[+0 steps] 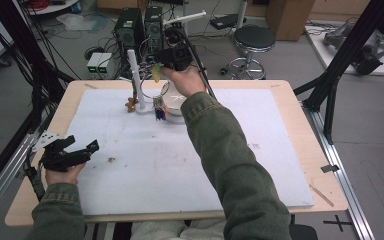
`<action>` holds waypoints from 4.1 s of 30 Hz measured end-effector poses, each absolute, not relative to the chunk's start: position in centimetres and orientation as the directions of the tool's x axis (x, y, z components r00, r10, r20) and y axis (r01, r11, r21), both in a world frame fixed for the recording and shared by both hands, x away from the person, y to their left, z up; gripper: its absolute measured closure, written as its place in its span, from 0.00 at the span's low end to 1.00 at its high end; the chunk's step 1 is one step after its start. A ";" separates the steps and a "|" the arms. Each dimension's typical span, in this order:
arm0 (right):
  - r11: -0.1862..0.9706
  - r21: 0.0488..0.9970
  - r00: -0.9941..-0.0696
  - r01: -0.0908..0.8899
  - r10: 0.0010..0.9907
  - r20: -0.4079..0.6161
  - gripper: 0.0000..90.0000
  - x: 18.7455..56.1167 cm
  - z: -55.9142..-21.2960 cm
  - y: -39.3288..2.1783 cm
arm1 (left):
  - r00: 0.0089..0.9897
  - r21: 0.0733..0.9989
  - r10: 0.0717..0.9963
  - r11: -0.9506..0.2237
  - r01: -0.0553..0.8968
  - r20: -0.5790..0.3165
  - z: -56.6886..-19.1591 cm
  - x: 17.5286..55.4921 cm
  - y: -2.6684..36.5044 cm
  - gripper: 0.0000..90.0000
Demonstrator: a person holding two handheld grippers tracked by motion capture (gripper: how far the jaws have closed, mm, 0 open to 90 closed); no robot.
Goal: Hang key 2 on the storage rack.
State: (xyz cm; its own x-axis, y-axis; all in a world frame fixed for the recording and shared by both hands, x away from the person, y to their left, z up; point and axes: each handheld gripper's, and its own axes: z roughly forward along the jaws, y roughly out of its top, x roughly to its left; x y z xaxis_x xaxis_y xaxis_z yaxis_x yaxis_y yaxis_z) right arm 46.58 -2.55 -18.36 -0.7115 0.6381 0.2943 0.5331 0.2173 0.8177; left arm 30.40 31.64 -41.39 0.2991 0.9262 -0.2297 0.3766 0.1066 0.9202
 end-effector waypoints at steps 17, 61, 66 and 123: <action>0.187 0.809 -0.688 0.558 0.648 0.325 0.98 48.6 -19.1 0.7 | 0.304 0.919 0.924 0.106 0.380 -0.233 -41.4 30.5 31.7 0.02; 0.106 0.782 -0.613 0.614 0.689 0.388 0.98 52.6 -22.5 4.5 | 0.304 0.919 0.921 0.121 0.375 -0.245 -41.5 30.7 32.0 0.02; 0.120 0.775 -0.612 0.621 0.691 0.384 0.97 52.6 -23.0 4.6 | 0.307 0.919 0.920 0.118 0.377 -0.244 -41.5 30.7 32.0 0.02; 0.194 0.743 -0.557 0.641 0.784 0.275 0.01 49.5 -26.2 -7.7 | 0.306 0.919 0.923 0.107 0.379 -0.234 -41.4 30.6 31.8 0.02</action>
